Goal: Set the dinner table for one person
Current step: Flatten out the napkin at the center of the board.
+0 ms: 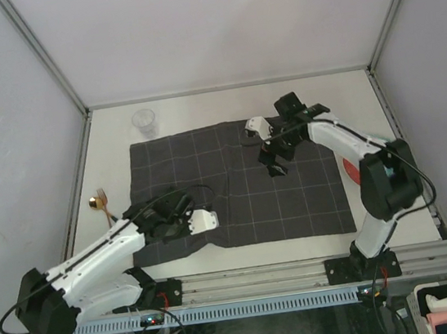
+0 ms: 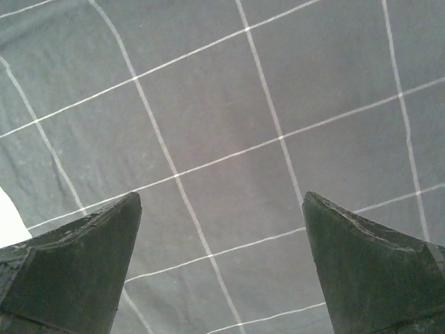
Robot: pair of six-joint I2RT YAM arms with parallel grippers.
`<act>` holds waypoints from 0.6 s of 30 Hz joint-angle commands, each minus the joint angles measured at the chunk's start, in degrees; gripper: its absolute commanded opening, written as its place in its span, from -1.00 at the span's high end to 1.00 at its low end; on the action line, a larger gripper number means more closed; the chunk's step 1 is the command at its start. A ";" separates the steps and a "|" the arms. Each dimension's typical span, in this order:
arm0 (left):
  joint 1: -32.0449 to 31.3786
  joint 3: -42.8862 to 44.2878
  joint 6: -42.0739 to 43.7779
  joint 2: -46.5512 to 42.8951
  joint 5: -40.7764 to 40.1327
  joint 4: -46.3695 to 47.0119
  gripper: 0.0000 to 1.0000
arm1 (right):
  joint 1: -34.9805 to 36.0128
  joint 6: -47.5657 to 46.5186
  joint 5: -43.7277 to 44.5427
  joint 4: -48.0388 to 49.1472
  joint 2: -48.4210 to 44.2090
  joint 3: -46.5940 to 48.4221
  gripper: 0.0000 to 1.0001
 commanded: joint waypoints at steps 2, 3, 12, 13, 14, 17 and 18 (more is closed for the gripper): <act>6.34 -1.51 -1.64 -9.29 -5.23 1.67 0.34 | 1.59 -7.92 -0.32 -10.92 10.50 13.77 -0.99; 7.53 -1.69 -1.69 -11.06 -6.03 1.56 0.33 | 1.60 -9.49 -0.13 -12.46 12.45 15.65 -0.99; 16.39 -2.02 -7.45 -19.56 -11.18 5.03 0.09 | 4.45 -12.26 3.57 -9.24 19.89 16.91 -0.99; 17.10 -2.21 -8.18 -20.06 -11.48 5.51 0.05 | 5.06 -12.39 3.76 -7.51 19.73 15.71 -0.99; 17.72 -2.46 -8.81 -20.56 -11.72 6.03 0.03 | 5.76 -12.37 4.04 -5.96 19.43 14.41 -0.99; 19.66 -4.31 -10.17 -21.88 -11.93 8.57 -0.05 | 7.50 -11.15 5.43 0.22 18.14 9.73 -0.99; 19.83 -5.48 -10.19 -22.23 -12.43 9.41 -0.06 | 7.99 -10.82 5.46 1.30 18.10 9.20 -0.99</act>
